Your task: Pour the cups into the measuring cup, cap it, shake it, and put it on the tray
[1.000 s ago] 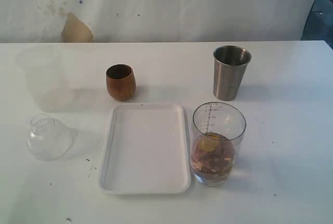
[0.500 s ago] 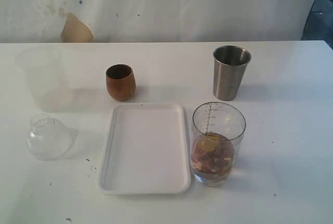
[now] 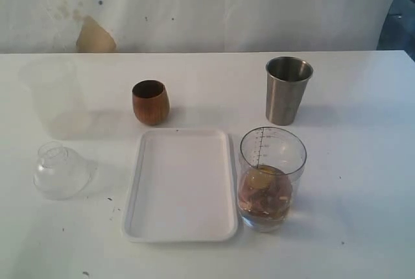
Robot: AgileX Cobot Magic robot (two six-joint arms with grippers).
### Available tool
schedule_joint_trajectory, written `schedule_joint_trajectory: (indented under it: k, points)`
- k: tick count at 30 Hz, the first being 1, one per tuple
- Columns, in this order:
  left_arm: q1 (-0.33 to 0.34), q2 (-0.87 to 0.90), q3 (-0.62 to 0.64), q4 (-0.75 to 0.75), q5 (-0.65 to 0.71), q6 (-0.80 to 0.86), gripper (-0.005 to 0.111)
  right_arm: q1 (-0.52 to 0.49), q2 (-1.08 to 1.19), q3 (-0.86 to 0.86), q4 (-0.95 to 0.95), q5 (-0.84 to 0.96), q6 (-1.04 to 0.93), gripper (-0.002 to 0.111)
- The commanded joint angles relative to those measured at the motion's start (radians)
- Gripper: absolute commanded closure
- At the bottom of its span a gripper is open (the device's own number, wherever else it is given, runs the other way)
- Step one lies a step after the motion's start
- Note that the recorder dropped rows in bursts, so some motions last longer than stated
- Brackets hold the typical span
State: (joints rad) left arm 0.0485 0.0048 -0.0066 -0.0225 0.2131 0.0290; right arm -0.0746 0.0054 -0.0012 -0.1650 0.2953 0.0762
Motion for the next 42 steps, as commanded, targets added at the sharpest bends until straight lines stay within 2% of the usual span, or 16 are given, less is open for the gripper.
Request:
schedule_joint_trajectory:
  k: [1,19,22,26,29,32,37,40,42]
  points:
    - [-0.001,-0.005,0.007,-0.002,-0.012,-0.002,0.106,0.029,-0.005,0.001,0.017,0.027,-0.013,0.108]
    - [-0.001,-0.005,0.007,-0.002,-0.036,-0.004,0.106,0.032,-0.005,0.001,0.036,0.04,-0.013,0.108]
    - [-0.001,-0.005,0.007,-0.019,-0.151,-0.018,0.106,0.032,-0.005,0.001,0.036,0.04,-0.013,0.108]
    - [-0.001,-0.005,0.007,-0.168,-0.395,-0.282,0.106,0.032,-0.005,0.001,0.036,0.04,-0.013,0.108]
    - [-0.001,-0.005,0.007,-0.138,-0.476,-0.399,0.106,0.032,-0.005,0.001,0.036,0.04,-0.013,0.108]
    - [-0.001,0.034,-0.067,-0.093,-0.372,-0.429,0.107,0.032,-0.005,0.001,0.036,0.04,-0.013,0.108]
    - [-0.001,0.261,-0.307,-0.036,-0.116,-0.364,0.103,0.032,-0.005,0.001,0.036,0.04,-0.013,0.108]
    - [-0.001,0.403,-0.437,-0.042,0.028,-0.222,0.083,0.032,-0.005,0.001,0.036,0.04,-0.013,0.108]
    - [-0.001,0.494,-0.504,-0.083,0.104,-0.118,0.061,0.032,-0.005,0.001,0.036,0.04,-0.013,0.108]
